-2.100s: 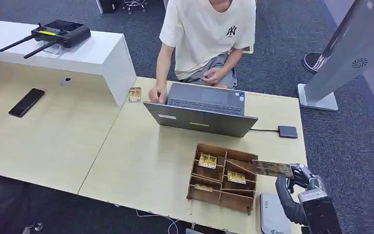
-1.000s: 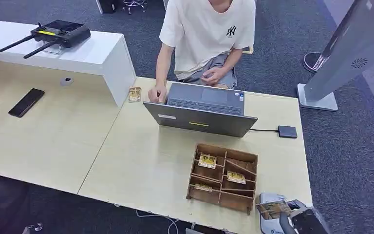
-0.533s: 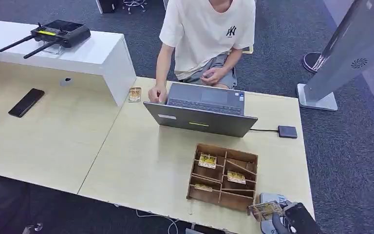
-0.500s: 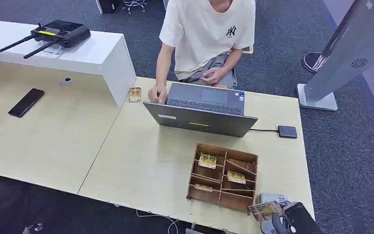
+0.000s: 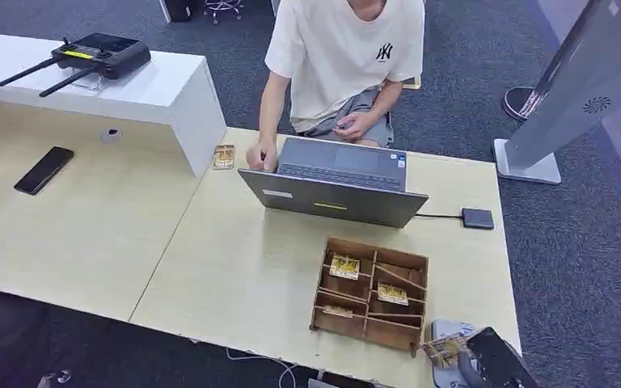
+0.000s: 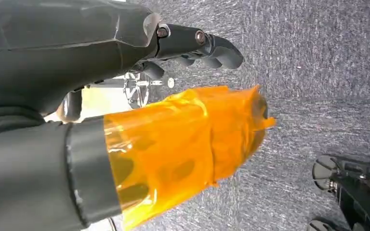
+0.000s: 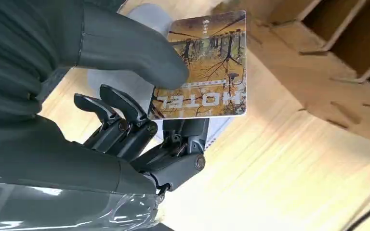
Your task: Pass the card to the sensor for recognition and then transmit it.
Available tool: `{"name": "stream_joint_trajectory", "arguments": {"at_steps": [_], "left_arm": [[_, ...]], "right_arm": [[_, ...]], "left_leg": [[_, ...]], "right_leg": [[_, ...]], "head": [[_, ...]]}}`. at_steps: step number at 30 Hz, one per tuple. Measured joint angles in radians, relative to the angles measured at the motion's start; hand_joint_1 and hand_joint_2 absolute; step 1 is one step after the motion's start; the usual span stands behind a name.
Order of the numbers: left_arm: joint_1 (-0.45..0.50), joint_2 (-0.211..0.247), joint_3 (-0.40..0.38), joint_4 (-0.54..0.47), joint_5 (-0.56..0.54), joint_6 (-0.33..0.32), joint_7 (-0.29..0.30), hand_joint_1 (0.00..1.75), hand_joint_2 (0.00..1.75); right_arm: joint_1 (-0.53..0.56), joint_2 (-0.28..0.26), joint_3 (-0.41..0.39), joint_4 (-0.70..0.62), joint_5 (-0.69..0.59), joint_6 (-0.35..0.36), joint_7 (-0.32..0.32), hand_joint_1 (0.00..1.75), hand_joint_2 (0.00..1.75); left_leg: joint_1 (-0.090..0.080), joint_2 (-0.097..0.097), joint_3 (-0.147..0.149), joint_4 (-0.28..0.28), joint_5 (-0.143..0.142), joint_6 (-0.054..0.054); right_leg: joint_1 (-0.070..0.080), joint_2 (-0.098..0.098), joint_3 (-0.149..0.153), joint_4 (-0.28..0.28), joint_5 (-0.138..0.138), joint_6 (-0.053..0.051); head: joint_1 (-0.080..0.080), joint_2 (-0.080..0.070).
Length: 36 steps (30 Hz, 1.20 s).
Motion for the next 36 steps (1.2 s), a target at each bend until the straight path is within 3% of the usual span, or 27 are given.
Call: {"name": "stream_joint_trajectory", "arguments": {"at_steps": [14,36], "left_arm": [[-0.048,0.001,0.077,0.025,-0.066,0.000,-0.017,0.00,0.00],[-0.069,0.001,0.109,0.040,-0.092,-0.002,-0.018,0.00,0.00]], "right_arm": [[-0.042,-0.017,-0.038,0.065,0.009,0.057,0.024,1.75,1.75],[-0.063,-0.018,-0.045,0.101,0.009,0.072,0.030,1.75,1.75]], "left_leg": [[0.000,0.000,0.000,0.000,0.000,0.000],[0.000,0.000,0.000,0.000,0.000,0.000]], "right_leg": [[0.000,0.000,0.001,0.000,0.000,0.000],[0.000,0.000,0.001,0.000,0.000,0.000]], "head": [[0.000,0.000],[0.000,0.000]]}}
